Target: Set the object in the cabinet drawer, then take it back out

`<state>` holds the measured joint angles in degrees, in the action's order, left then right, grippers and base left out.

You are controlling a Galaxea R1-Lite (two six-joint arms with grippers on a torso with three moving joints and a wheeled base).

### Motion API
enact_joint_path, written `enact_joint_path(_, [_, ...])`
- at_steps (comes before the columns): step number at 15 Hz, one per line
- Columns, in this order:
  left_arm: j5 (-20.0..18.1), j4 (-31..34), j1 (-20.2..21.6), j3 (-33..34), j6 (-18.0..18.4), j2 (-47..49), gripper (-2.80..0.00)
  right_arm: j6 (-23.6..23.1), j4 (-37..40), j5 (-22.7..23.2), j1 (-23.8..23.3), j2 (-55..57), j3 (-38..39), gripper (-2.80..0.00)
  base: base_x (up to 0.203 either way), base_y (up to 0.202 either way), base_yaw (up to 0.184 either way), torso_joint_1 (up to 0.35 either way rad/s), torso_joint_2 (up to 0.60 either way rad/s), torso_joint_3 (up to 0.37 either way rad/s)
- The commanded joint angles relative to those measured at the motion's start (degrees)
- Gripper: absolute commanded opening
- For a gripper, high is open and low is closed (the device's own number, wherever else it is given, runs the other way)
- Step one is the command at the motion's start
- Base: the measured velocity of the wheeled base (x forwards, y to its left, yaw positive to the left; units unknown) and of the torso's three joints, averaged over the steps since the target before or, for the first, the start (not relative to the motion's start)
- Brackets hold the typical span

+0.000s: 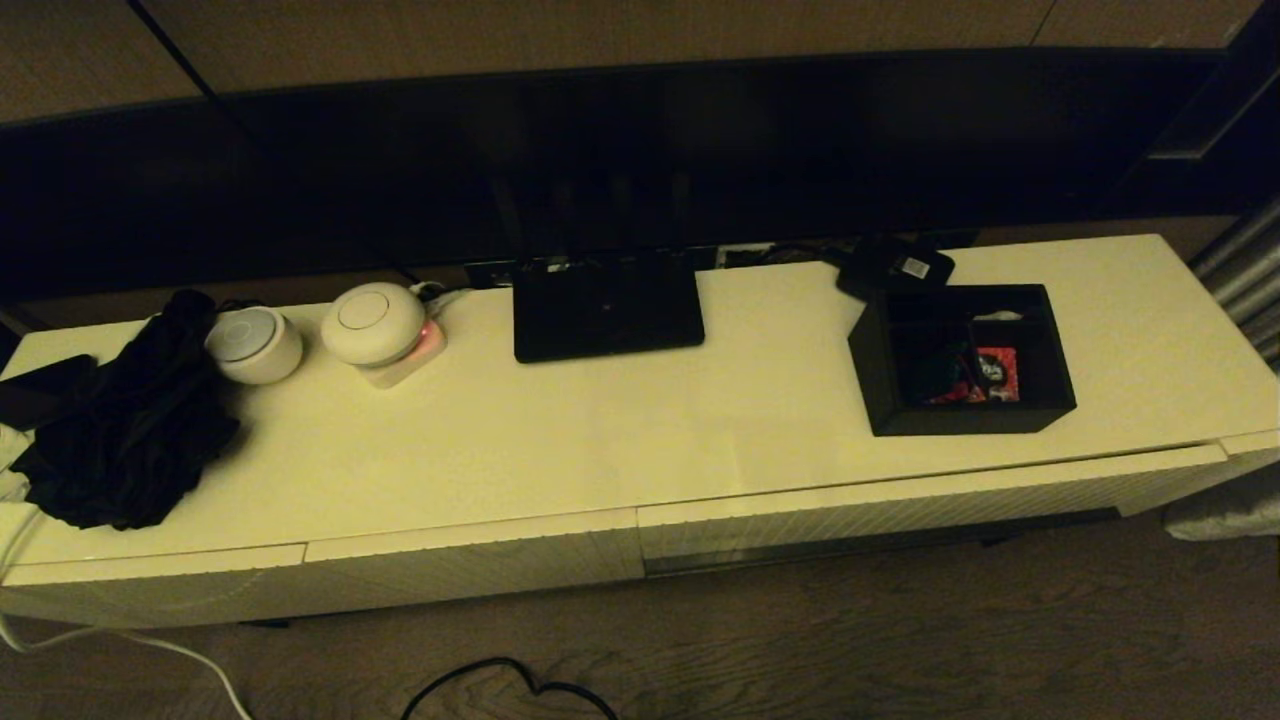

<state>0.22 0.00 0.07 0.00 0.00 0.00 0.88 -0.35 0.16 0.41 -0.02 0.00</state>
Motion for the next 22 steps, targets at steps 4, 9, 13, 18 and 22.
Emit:
enact_joint_path(4, [0.04,0.00,0.01,0.18,0.00,0.00,-2.80,-2.00,0.37,0.22,0.02,-0.15,0.02,-2.80,0.000,0.000,0.000,0.000,0.00,0.000])
enact_joint_path(9, [0.04,0.00,0.01,0.18,0.00,0.00,-2.80,-1.05,0.18,0.11,0.02,0.02,0.00,-2.80,0.000,0.000,0.000,0.000,0.00,0.000])
enact_joint_path(13, [0.04,0.00,0.01,0.18,0.00,0.00,-2.80,-0.83,0.17,-0.22,0.02,-0.15,0.04,-2.80,0.000,0.000,0.000,0.000,0.00,0.000])
enact_joint_path(18, [0.04,0.00,0.01,0.18,0.00,0.00,-2.80,-1.58,4.59,-0.49,0.02,1.45,-9.84,-2.80,0.000,0.000,0.000,0.000,0.00,0.000])
enact_joint_path(22, [0.04,0.00,0.01,0.18,0.00,0.00,-2.80,-1.38,8.24,-0.77,0.21,14.37,-29.57,-2.80,0.000,0.000,0.000,0.000,0.00,0.000])
